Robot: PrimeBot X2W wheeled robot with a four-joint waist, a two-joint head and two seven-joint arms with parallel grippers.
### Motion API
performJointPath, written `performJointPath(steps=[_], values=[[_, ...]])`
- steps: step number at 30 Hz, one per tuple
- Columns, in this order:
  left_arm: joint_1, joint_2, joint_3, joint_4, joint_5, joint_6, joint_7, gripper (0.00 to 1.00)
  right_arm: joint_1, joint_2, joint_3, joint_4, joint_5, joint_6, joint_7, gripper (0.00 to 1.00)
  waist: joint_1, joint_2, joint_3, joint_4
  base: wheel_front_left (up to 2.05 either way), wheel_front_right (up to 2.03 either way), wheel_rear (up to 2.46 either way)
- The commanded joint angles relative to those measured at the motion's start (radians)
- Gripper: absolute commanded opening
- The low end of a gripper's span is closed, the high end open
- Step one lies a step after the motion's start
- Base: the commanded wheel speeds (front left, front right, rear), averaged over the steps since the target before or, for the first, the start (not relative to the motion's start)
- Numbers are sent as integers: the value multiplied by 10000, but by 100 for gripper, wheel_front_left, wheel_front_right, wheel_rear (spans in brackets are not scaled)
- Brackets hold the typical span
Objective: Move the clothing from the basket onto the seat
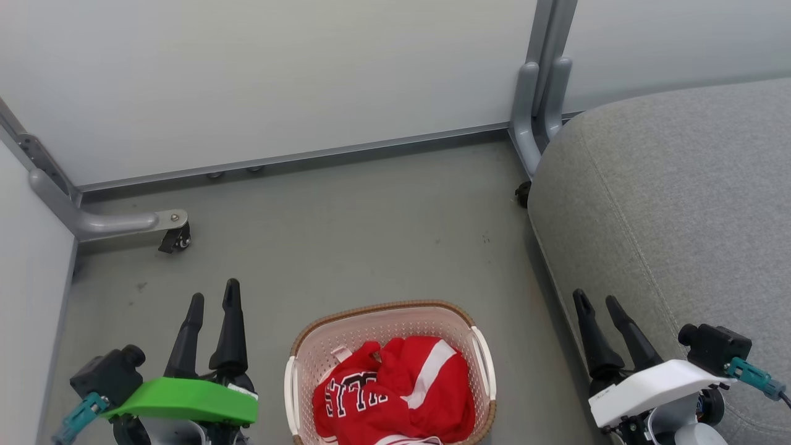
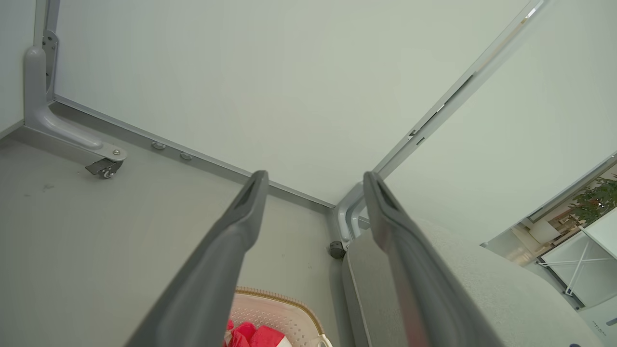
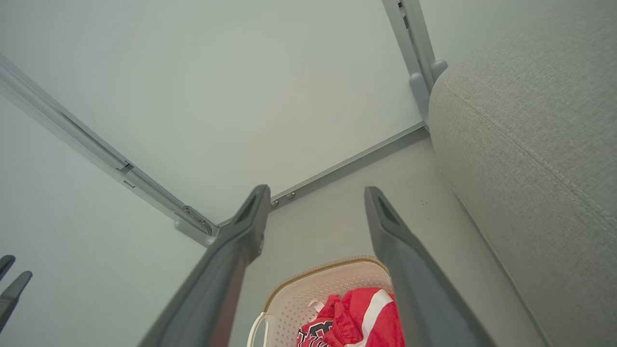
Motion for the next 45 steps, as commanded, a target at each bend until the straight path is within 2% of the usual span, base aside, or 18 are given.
performJointPath(steps=[1, 9, 45], values=[[51, 69, -32, -138, 324, 41, -107, 100, -1, -90, 39, -176, -361, 5, -114, 100, 0, 51, 4, -2, 0, 0, 0], [123, 78, -53, -103, 568, 87, -325, 100, 60, -87, 27, -287, -1160, 5, -328, 100, 0, 58, 38, -7, 0, 0, 0], [339, 106, -570, -44, 3271, -44, -1160, 100, 182, -13, 321, -565, -3915, 4, -1173, 100, -1, 90, 156, -6, 0, 0, 0]])
